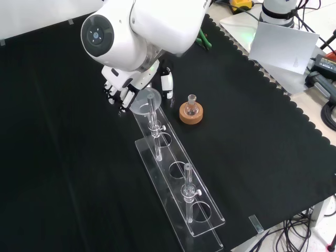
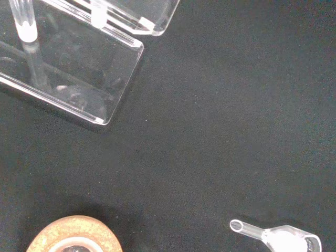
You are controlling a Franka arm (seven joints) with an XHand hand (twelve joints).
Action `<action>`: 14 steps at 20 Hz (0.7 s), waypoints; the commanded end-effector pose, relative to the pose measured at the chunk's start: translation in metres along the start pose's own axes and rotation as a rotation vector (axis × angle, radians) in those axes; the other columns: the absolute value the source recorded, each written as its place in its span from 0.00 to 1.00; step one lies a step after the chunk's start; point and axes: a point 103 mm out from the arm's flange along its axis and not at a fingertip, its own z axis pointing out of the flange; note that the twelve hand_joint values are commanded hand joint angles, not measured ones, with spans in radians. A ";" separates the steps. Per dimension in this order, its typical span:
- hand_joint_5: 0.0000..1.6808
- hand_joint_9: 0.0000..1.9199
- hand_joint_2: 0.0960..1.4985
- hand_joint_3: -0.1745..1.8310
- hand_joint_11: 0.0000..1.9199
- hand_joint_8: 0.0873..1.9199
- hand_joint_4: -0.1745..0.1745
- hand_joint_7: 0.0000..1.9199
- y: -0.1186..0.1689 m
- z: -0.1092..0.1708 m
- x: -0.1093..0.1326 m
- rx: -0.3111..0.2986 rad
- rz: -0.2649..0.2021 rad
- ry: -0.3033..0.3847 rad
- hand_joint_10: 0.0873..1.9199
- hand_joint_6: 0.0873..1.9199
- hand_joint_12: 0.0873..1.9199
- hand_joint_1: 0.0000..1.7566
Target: Pick up the funnel from the transparent funnel stand.
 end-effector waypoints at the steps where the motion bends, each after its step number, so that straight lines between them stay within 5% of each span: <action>1: 0.23 0.08 0.48 0.10 0.00 0.24 0.49 0.33 -0.002 0.001 -0.001 -0.014 0.000 0.019 0.34 0.00 0.53 0.30; 14: 0.28 0.12 0.49 0.10 0.00 0.22 0.51 0.37 -0.010 -0.001 -0.001 -0.052 0.019 0.048 0.31 0.00 0.56 0.32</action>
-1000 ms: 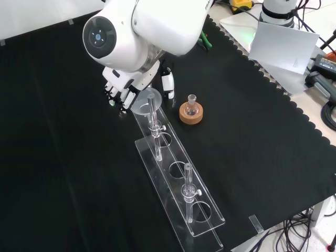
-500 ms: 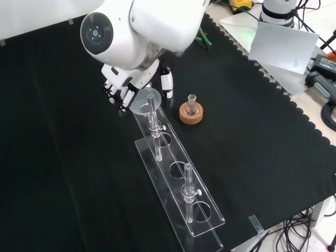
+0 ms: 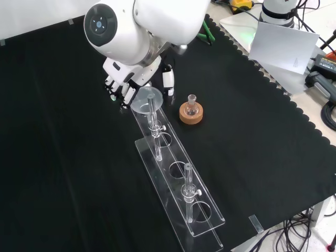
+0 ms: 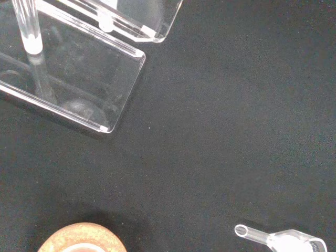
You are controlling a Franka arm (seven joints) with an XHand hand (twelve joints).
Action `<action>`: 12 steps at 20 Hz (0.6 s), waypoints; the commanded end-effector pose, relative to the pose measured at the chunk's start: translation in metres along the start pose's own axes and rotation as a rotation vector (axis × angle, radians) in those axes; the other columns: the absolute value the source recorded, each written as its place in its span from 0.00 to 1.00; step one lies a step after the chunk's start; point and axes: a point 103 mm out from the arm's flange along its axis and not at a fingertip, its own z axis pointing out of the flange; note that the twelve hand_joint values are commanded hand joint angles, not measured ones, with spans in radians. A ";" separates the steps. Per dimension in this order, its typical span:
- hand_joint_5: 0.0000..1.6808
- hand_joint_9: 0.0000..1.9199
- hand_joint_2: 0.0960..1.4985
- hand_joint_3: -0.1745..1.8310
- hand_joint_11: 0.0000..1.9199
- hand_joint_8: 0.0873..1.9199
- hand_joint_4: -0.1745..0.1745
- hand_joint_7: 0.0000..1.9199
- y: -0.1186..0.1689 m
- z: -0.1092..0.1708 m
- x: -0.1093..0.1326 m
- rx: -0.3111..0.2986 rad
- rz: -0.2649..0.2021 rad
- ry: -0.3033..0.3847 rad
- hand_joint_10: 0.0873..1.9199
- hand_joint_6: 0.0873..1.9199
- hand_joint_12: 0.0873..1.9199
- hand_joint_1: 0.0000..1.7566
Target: Pick up the funnel from the transparent funnel stand.
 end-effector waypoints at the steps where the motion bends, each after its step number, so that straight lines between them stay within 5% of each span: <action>1: 0.28 0.12 0.49 0.10 0.00 0.22 0.51 0.37 -0.003 0.000 0.000 -0.017 0.014 0.026 0.31 0.00 0.56 0.32; 12: 0.35 0.16 0.49 0.10 0.00 0.22 0.58 0.43 -0.014 -0.005 -0.002 -0.062 0.006 0.049 0.29 0.00 0.60 0.34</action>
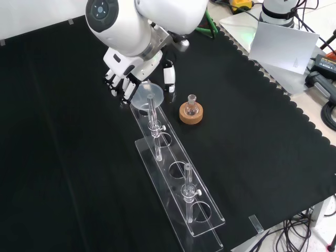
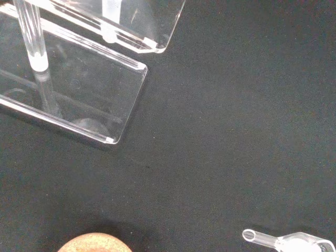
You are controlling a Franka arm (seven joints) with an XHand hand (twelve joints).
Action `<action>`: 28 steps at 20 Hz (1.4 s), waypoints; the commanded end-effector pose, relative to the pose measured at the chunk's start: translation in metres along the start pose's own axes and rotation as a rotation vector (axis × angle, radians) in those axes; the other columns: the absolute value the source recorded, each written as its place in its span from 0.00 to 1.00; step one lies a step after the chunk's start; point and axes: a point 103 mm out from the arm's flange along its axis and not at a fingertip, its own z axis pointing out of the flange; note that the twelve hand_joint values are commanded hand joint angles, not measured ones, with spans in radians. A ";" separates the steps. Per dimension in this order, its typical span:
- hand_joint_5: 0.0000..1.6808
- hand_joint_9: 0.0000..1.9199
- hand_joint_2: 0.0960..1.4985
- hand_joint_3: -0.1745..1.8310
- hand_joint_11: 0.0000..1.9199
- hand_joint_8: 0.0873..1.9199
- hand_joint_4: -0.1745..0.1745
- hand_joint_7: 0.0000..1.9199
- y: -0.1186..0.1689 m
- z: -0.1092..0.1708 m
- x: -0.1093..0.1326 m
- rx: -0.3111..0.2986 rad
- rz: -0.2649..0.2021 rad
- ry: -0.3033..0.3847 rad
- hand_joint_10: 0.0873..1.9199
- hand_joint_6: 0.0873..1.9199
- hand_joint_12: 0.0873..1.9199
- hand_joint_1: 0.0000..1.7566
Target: Pick up the funnel from the transparent funnel stand.
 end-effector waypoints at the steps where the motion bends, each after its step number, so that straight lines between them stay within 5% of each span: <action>1: 0.36 0.17 0.49 0.10 0.00 0.22 0.59 0.44 -0.005 -0.002 -0.002 -0.027 -0.020 0.016 0.29 0.00 0.60 0.34; 28: 0.40 0.21 0.50 0.11 0.00 0.21 0.59 0.50 -0.031 -0.036 -0.014 -0.113 -0.014 0.066 0.26 0.00 0.63 0.37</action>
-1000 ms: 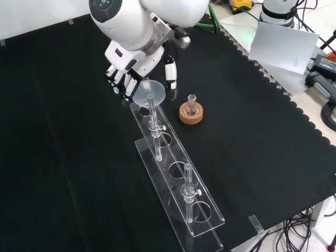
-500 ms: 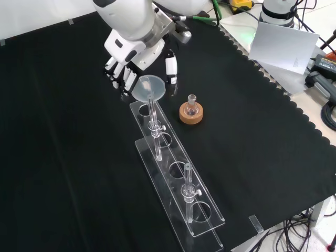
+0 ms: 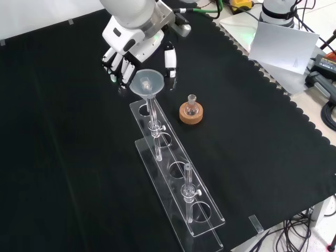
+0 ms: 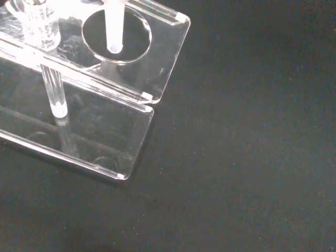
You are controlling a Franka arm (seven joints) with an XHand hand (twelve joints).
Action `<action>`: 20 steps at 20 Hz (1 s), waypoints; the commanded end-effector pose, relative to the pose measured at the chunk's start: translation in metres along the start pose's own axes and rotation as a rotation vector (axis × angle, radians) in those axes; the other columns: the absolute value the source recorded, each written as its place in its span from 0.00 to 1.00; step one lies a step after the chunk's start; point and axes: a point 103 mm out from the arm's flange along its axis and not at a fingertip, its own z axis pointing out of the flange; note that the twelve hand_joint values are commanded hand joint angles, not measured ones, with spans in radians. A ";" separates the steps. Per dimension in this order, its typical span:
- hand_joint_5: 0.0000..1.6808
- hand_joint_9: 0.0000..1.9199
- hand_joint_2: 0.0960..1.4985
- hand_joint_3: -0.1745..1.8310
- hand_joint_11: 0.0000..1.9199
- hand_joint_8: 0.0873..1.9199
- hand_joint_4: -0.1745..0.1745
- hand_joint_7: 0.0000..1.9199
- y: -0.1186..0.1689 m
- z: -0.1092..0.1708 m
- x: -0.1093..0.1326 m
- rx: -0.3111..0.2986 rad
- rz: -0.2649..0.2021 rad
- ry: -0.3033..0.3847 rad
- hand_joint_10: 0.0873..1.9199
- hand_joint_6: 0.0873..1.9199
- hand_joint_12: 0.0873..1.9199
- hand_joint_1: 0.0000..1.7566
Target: Pick up the funnel from the transparent funnel stand.
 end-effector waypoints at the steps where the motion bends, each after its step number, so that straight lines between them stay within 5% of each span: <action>1: 0.40 0.21 0.50 0.11 0.00 0.21 0.59 0.50 -0.006 -0.010 0.000 -0.008 0.007 0.012 0.26 0.00 0.63 0.37; 20: 0.41 0.22 0.50 0.11 0.00 0.21 0.59 0.51 -0.038 -0.030 -0.015 -0.052 0.030 0.096 0.26 0.00 0.64 0.37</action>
